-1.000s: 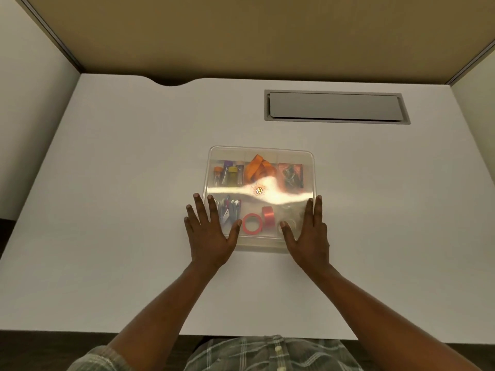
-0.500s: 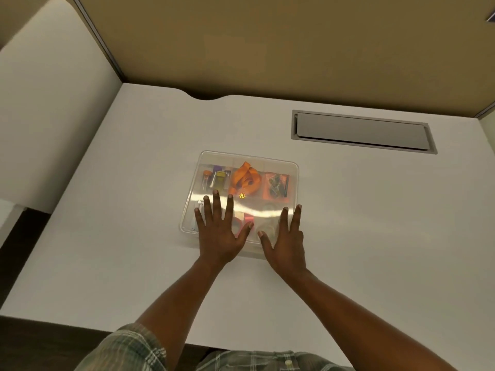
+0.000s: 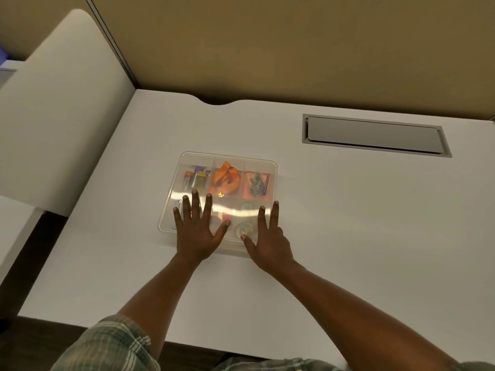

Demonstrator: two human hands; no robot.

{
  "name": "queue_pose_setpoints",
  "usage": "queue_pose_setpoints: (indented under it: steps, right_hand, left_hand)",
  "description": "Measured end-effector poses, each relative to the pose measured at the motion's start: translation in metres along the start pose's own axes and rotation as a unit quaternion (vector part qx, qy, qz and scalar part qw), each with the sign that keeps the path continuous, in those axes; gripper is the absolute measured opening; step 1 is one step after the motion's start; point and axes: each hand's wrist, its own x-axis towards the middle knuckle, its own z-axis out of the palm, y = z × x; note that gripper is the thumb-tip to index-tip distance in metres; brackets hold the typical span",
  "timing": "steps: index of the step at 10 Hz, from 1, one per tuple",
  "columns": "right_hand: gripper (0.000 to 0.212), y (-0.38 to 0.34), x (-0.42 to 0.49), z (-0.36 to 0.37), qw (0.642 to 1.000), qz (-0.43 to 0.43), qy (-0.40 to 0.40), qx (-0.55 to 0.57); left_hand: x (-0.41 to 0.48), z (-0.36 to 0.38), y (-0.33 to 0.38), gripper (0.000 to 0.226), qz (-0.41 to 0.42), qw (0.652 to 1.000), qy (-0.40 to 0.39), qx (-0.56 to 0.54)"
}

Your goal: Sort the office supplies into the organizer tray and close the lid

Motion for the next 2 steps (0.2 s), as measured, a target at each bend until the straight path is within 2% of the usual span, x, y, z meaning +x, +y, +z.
queue_pose_setpoints:
  steps: [1, 2]
  right_hand:
    - [0.087, 0.018, -0.001, -0.011, 0.999, -0.032, 0.0, -0.002]
    - [0.084, 0.059, -0.012, -0.027, 1.0, -0.029, -0.006, -0.005]
  left_hand:
    - [0.001, -0.007, 0.005, 0.088, -0.009, 1.0, -0.026, 0.003]
    - [0.002, -0.015, 0.033, 0.088, -0.032, 0.998, -0.047, -0.031]
